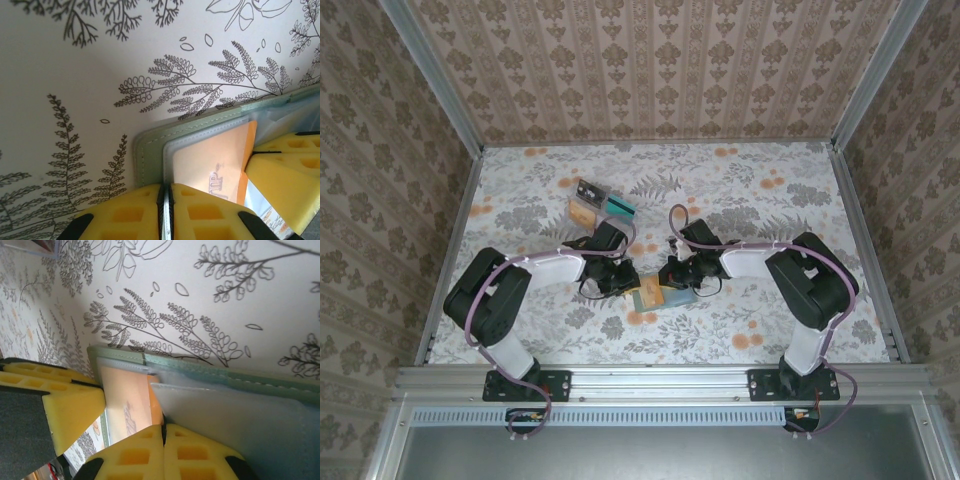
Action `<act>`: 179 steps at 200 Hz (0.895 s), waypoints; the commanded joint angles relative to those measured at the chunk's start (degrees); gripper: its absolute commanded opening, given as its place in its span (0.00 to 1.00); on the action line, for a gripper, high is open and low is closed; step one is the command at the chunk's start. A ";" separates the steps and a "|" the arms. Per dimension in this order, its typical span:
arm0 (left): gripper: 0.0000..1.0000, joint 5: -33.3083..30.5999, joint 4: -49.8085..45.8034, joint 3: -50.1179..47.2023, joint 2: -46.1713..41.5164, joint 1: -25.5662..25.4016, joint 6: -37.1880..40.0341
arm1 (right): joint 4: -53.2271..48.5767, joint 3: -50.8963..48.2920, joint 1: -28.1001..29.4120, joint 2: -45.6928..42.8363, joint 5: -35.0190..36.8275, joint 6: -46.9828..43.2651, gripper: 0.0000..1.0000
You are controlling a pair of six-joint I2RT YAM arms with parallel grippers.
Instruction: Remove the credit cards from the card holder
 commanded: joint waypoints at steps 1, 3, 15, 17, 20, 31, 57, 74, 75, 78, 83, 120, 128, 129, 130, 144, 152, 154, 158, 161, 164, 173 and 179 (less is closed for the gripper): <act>0.14 -1.28 -2.07 -1.39 1.29 0.55 1.42 | -3.52 -0.73 0.21 -1.86 5.87 -1.11 0.01; 0.14 -1.31 -2.13 -1.42 1.27 0.55 1.45 | -3.68 -0.80 0.16 -2.07 6.25 -1.16 0.01; 0.15 -1.35 -2.35 -1.26 1.01 0.74 1.57 | -4.38 -1.38 -0.19 -3.75 8.28 -1.65 0.00; 0.15 -1.39 -2.40 -1.26 0.96 0.73 1.66 | -4.40 -1.54 -0.27 -4.08 8.46 -1.65 0.00; 0.14 -1.41 -2.42 -1.26 0.96 0.81 1.64 | -4.39 -1.77 -0.36 -4.52 8.78 -1.81 0.00; 0.15 -1.31 -2.53 -1.26 0.72 0.95 1.77 | -4.31 -2.65 -0.90 -6.33 9.59 -2.10 0.00; 0.15 -0.77 -1.84 -1.34 -0.46 1.41 2.07 | -2.75 -5.22 -2.06 -10.33 10.07 -3.64 0.00; 0.15 -0.35 -1.01 -1.18 -1.45 1.80 2.56 | -0.88 -7.07 -3.06 -12.55 9.15 -4.46 0.00; 0.15 -0.35 -1.01 -1.13 -1.50 1.79 2.58 | -0.71 -7.20 -3.14 -12.59 9.01 -4.53 0.00; 0.15 -0.35 -0.91 -1.10 -1.62 1.83 2.67 | -0.33 -7.50 -3.36 -13.04 8.58 -4.62 0.00; 0.15 -0.27 -0.75 -0.89 -1.98 1.87 2.85 | 0.38 -8.08 -3.63 -13.72 7.87 -4.71 0.00; 0.19 1.58 2.61 -0.34 -4.53 2.21 3.31 | 4.42 -10.64 -5.94 -17.42 3.72 -4.74 0.00; 0.21 1.92 3.15 -0.31 -4.94 2.22 3.22 | 4.87 -10.87 -6.34 -18.03 2.98 -4.62 0.00; 0.21 1.97 3.22 -0.30 -5.04 2.22 3.22 | 4.98 -10.90 -6.36 -18.10 2.90 -4.57 0.00; 0.21 2.04 3.31 -0.29 -5.10 2.22 3.26 | 5.03 -10.96 -6.42 -18.18 2.81 -4.54 0.00; 0.24 2.49 4.27 -0.43 -5.95 2.22 3.05 | 6.32 -11.41 -6.97 -18.84 1.30 -3.89 0.00; 0.27 2.85 5.19 -0.68 -6.35 2.24 2.93 | 7.32 -11.70 -7.29 -19.15 0.45 -3.23 0.00; 0.27 3.00 5.38 -0.78 -6.44 2.23 2.82 | 7.62 -11.72 -7.38 -19.16 0.22 -3.03 0.00; 0.29 3.21 5.87 -0.92 -6.72 2.22 2.63 | 8.17 -11.89 -7.61 -19.30 -0.32 -2.59 0.00; 0.31 3.36 6.29 -0.97 -6.89 2.22 2.54 | 8.57 -12.03 -7.76 -19.41 -0.79 -2.27 0.00; 0.33 3.54 6.80 -1.13 -7.04 2.18 2.44 | 9.12 -12.14 -7.90 -19.47 -1.12 -1.93 0.00; 0.38 4.34 8.51 -1.76 -7.54 2.21 1.87 | 10.47 -12.41 -8.27 -19.73 -2.33 -0.78 0.00; 0.41 4.94 9.86 -2.15 -7.78 2.22 1.53 | 11.29 -12.43 -8.52 -19.83 -3.20 -0.13 0.00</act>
